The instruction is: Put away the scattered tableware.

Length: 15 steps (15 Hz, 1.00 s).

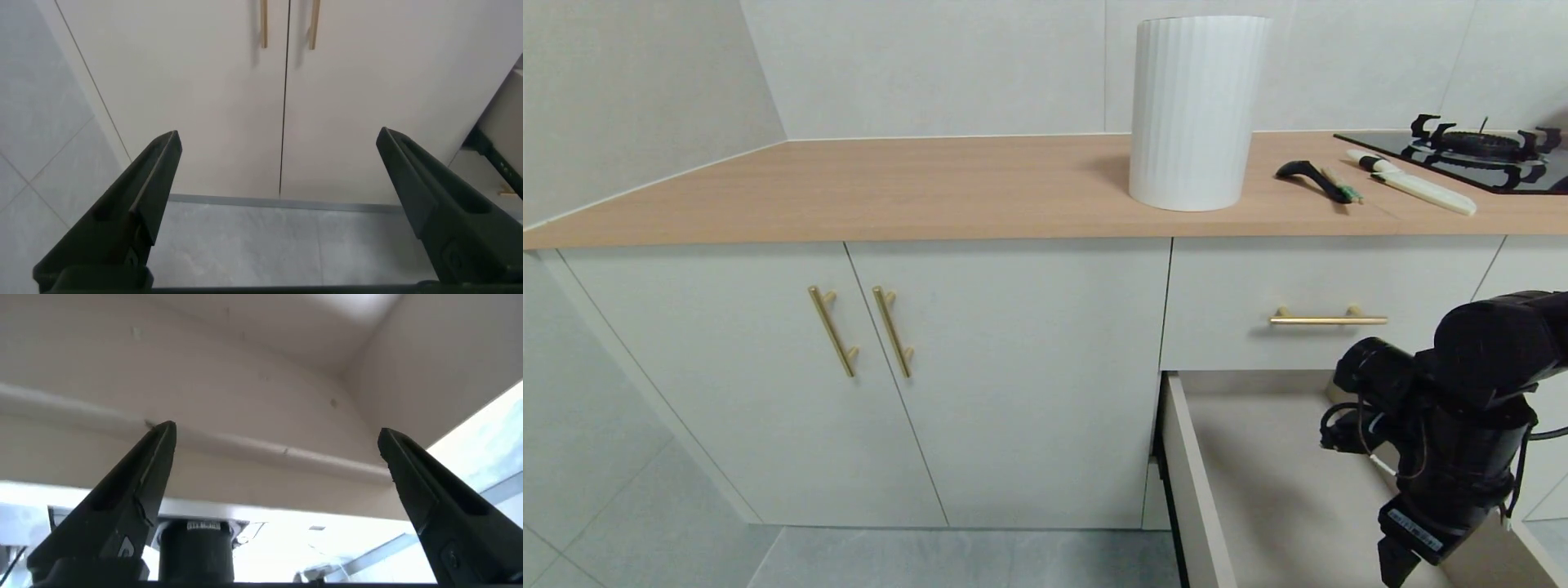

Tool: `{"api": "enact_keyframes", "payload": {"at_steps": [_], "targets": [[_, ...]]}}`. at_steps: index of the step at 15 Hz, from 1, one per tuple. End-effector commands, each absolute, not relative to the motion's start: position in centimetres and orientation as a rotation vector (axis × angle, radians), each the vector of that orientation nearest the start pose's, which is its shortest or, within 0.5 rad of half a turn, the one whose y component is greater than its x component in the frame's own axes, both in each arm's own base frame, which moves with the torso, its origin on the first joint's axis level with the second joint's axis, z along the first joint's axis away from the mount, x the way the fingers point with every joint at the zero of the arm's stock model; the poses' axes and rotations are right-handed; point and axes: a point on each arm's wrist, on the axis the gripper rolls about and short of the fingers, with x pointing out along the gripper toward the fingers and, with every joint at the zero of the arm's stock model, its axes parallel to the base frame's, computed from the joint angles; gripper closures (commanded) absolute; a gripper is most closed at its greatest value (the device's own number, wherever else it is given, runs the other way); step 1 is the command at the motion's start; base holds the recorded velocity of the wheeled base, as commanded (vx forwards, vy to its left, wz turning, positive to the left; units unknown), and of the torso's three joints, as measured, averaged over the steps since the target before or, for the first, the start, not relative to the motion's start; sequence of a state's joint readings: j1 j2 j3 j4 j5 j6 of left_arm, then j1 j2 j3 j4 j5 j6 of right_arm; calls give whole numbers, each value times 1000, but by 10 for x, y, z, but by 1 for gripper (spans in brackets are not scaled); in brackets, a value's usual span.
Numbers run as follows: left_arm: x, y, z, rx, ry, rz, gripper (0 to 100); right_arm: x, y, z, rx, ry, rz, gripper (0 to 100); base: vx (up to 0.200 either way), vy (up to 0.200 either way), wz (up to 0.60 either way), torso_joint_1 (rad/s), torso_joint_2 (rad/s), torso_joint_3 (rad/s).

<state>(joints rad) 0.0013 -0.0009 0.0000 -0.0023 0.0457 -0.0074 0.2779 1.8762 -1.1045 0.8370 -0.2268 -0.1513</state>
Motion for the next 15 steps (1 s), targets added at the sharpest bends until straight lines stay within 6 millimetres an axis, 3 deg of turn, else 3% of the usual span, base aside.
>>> {"api": "enact_keyframes", "payload": {"at_steps": [1, 5, 6, 8, 11, 15], "targets": [[-23, 1, 76, -8, -3, 48, 0, 259, 69, 134, -494, 1478, 154, 0, 0, 0, 0, 0, 0, 0], [-23, 1, 76, -8, -3, 48, 0, 248, 69, 192, -239, 1138, 186, 0, 0, 0, 0, 0, 0, 0], [-23, 1, 76, -8, -3, 48, 0, 237, 67, 218, -133, 989, 193, 0, 0, 0, 0, 0, 0, 0], [-23, 1, 76, -8, -3, 48, 0, 219, 62, 246, -72, 827, 197, 0, 0, 0, 0, 0, 0, 0], [-23, 1, 76, -8, -3, 48, 0, 204, 56, 256, -41, 759, 184, 0, 0, 0, 0, 0, 0, 0], [-23, 1, 76, -8, -3, 48, 0, 208, 56, 259, -27, 704, 183, 0, 0, 0, 0, 0, 0, 0]]}}
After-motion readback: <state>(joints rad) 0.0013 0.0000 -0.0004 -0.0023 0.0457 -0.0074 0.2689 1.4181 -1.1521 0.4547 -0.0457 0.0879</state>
